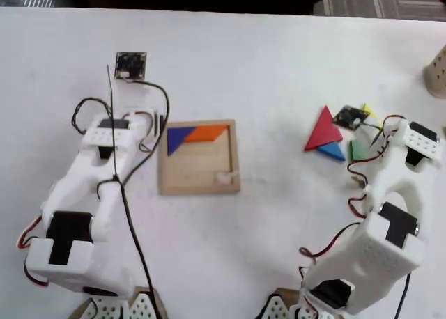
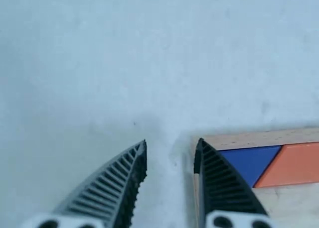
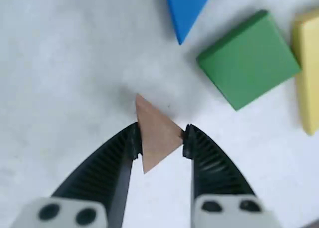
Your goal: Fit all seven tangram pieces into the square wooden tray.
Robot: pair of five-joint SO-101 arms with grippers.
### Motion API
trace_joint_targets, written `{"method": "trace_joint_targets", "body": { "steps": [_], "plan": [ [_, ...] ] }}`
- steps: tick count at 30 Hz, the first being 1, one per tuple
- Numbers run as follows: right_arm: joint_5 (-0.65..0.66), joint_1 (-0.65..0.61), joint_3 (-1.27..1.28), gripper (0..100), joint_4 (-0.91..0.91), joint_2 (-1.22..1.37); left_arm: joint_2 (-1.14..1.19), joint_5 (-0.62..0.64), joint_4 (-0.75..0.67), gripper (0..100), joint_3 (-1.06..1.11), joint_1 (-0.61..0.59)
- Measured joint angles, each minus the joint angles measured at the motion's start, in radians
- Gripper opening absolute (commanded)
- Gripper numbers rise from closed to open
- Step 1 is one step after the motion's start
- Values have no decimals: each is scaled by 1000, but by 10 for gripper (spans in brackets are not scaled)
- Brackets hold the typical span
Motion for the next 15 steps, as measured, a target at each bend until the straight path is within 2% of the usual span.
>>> {"method": "trace_joint_targets", "body": {
  "steps": [8, 15],
  "plan": [
    [-292, -66, 0, 66, 170, -132, 0, 0, 0, 170, 0, 0],
    [-614, -218, 0, 66, 287, -175, 0, 0, 0, 169, 0, 0]
  ]
}}
